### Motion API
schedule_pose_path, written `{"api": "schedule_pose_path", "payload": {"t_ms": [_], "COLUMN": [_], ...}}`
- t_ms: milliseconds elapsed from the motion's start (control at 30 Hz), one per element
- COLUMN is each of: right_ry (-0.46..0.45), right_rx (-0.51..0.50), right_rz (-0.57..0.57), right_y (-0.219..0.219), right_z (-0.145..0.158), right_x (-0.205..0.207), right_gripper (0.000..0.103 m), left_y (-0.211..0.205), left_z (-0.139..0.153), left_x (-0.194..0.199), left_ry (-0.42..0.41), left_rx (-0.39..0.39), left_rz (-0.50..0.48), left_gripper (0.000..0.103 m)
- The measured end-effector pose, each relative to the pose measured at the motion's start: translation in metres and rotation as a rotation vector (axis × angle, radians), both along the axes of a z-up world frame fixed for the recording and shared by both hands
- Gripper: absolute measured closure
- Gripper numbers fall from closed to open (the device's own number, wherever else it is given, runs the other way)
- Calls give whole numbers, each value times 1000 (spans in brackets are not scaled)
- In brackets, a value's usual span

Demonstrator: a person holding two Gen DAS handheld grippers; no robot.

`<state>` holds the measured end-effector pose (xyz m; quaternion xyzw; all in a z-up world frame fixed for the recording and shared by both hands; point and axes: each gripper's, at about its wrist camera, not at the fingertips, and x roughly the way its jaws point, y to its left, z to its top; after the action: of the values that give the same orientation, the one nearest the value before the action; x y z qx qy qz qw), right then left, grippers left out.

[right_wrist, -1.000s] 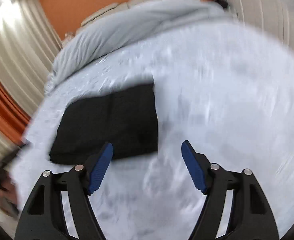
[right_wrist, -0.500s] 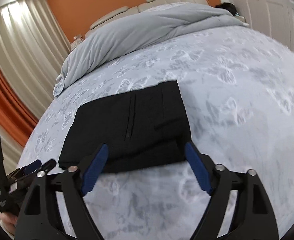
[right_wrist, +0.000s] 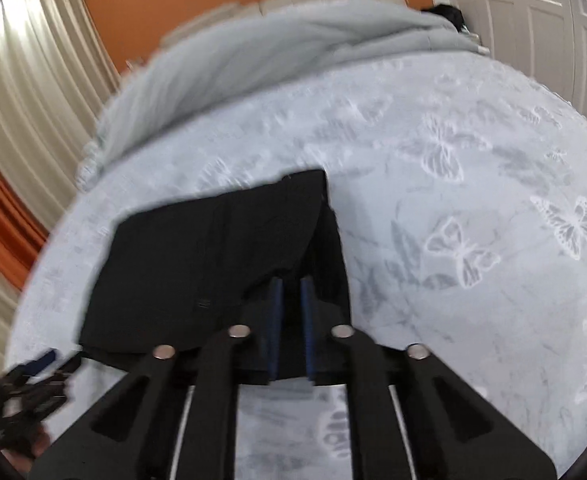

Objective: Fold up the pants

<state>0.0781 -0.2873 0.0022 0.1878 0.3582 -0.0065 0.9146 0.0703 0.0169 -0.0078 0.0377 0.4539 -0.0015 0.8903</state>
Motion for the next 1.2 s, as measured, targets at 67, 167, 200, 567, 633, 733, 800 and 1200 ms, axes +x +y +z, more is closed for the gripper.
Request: {"api": "schedule_pose_path", "payload": {"t_ms": [67,167,200,567,633,733,800,1200], "right_ry": [26,62,64,97,125,88,19,118], "right_rx": [-27,28,86,23,-4,1,-37,124], "right_rz": [-31,-47,-31,64,64,103,108,47], "right_y": [-8,-21,-24,9,13,18,22,-5], "right_z": [-7,-20,-23,-34,-38,-22,3,-29], "right_x": [-1,-3,-3,19,22,16,2,6], "right_gripper": [94,91,90,49,71,103,103,70], "left_y": [-2,-6,-7,-18,-19,-19,-20,-28], "left_z": [-2,-4,-4,-4,-3,-2,-1,-2], "left_x": [0,-1,-1,-8,-9,-10,-12,-19], "left_ry": [3,9,10,1,2,3,2,6], "left_rx": [4,15,19,74,68,58,58,69], "left_rz": [-3,-10,-13,-43,-50,-56,-58,-71], "left_gripper": [34,34,34,33,33,32,32,30]}}
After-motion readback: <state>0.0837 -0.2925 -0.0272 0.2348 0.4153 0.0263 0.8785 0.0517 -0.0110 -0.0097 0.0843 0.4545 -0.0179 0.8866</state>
